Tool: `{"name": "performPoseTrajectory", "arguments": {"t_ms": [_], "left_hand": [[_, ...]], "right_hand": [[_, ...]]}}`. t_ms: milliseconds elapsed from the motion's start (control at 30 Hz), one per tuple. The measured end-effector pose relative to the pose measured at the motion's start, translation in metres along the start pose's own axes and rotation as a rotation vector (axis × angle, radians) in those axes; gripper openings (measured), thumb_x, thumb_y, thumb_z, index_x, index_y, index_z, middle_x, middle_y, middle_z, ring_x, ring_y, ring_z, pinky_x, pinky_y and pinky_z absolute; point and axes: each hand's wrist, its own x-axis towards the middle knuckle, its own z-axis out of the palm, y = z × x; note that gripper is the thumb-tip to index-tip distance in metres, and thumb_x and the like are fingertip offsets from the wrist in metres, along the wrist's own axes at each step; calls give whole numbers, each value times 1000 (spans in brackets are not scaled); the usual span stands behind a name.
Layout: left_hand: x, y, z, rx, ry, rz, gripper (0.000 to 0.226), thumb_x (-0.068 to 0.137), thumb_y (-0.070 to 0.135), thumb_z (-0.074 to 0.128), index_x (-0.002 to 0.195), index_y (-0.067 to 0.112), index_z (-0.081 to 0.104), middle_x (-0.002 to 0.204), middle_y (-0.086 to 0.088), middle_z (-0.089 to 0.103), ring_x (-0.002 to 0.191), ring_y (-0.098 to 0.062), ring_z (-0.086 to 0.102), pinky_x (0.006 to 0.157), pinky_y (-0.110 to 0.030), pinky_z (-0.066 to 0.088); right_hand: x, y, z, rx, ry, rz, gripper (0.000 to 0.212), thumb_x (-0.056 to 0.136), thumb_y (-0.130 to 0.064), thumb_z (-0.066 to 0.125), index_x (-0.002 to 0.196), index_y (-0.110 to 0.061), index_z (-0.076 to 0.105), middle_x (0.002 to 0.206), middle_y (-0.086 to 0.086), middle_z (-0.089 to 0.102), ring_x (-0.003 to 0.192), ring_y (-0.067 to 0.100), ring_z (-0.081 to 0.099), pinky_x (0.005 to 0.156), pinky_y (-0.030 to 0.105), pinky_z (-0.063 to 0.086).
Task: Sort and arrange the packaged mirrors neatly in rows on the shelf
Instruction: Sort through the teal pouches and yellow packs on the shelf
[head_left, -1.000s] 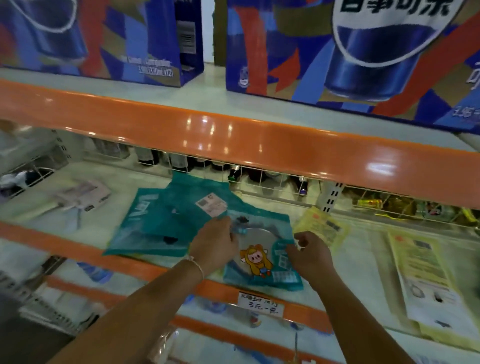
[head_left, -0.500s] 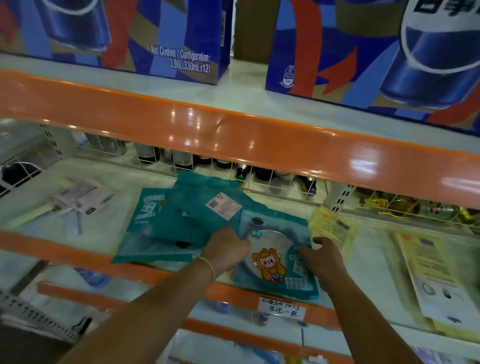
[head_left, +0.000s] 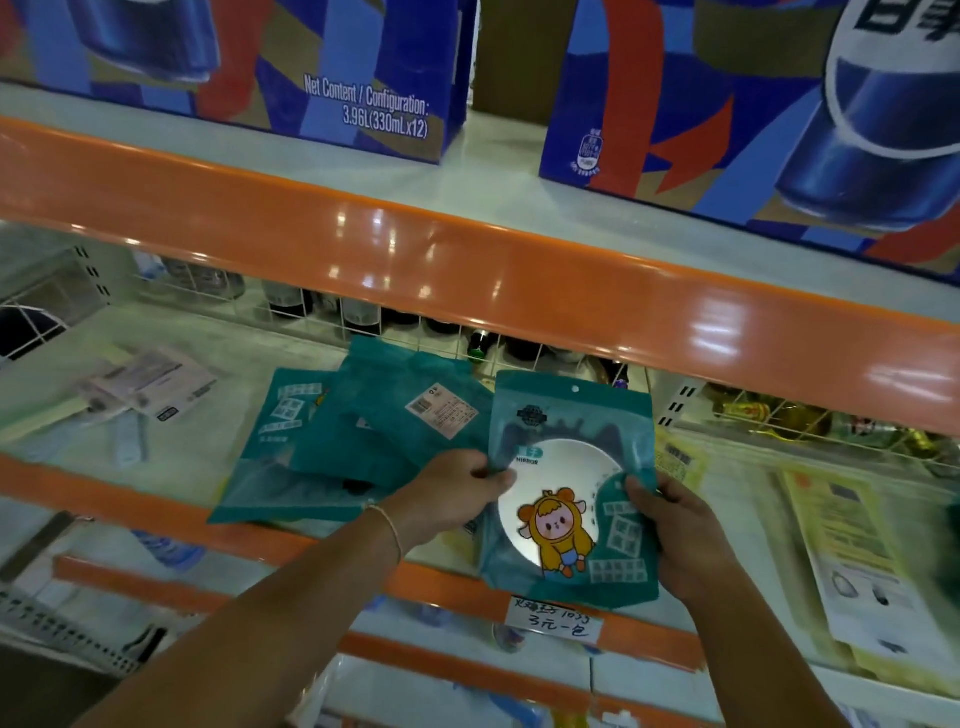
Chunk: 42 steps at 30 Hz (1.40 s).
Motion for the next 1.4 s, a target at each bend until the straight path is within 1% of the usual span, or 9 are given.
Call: {"name": "performPoseTrajectory", "arguments": {"t_ms": [200, 333, 433, 533, 667, 767, 933, 1100, 1400], "left_hand": [[6, 18, 26, -73, 110, 129, 20, 97, 28, 57, 84, 15, 62, 67, 0, 49, 59, -12, 44, 56, -27, 36], [17, 29, 58, -67, 136, 127, 25, 96, 34, 57, 100, 11, 67, 93, -18, 68, 82, -24, 62, 71, -32, 45], [29, 42, 91, -37, 171, 89, 39, 94, 42, 58, 91, 4, 65, 81, -20, 64, 72, -25, 60, 66, -32, 42], [39, 65, 130, 88, 157, 88, 41, 93, 46, 57, 76, 9, 56, 61, -3, 47, 54, -15, 45, 54, -28, 36], [50, 100, 192, 280, 79, 102, 38, 96, 46, 47, 94, 10, 60, 74, -1, 56, 58, -13, 49, 49, -24, 37], [56, 122, 239, 473, 53, 184, 34, 96, 44, 46, 99, 13, 58, 84, -3, 60, 68, -16, 53, 59, -31, 44], [63, 157, 315, 689, 10, 315, 48, 97, 43, 47, 135, 13, 45, 129, -8, 51, 114, -25, 53, 92, -35, 46], [65, 180, 367, 745, -55, 394, 49, 98, 41, 46, 141, 16, 42, 136, -8, 47, 119, -25, 51, 95, -33, 45], [75, 196, 416, 740, -115, 436, 44, 97, 38, 49, 135, 16, 46, 135, -6, 49, 117, -23, 51, 97, -37, 45]], "right_hand": [[-10, -6, -27, -5, -168, 20, 37, 69, -19, 73, 102, -3, 67, 92, 17, 71, 81, 28, 69, 70, 42, 60], [-16, -15, -59, -112, -157, -3, 30, 76, -7, 66, 106, -5, 64, 95, 19, 72, 81, 30, 71, 67, 43, 60], [-17, -27, -92, -200, -63, -65, 19, 89, -3, 61, 107, -7, 66, 93, 19, 73, 82, 32, 72, 67, 43, 58], [-15, -41, -134, -226, 54, -89, 16, 93, -1, 60, 105, -6, 68, 91, 20, 72, 80, 35, 70, 71, 47, 57], [-14, -58, -203, -135, 187, -61, 13, 93, -1, 60, 103, -5, 67, 89, 17, 73, 79, 34, 70, 69, 46, 57], [-11, -70, -255, -46, 309, -36, 13, 93, -4, 61, 105, -4, 65, 95, 20, 71, 85, 36, 70, 75, 49, 58], [-14, -93, -324, 34, 475, -71, 9, 94, -5, 60, 102, -1, 60, 90, 17, 66, 77, 30, 65, 69, 40, 56], [-17, -114, -381, 77, 582, -105, 13, 94, -9, 62, 105, -2, 60, 98, 20, 67, 86, 34, 68, 77, 47, 57], [-13, -134, -439, -202, 760, -113, 25, 93, -32, 63, 107, -11, 61, 106, 13, 68, 92, 30, 68, 82, 49, 59]]}}
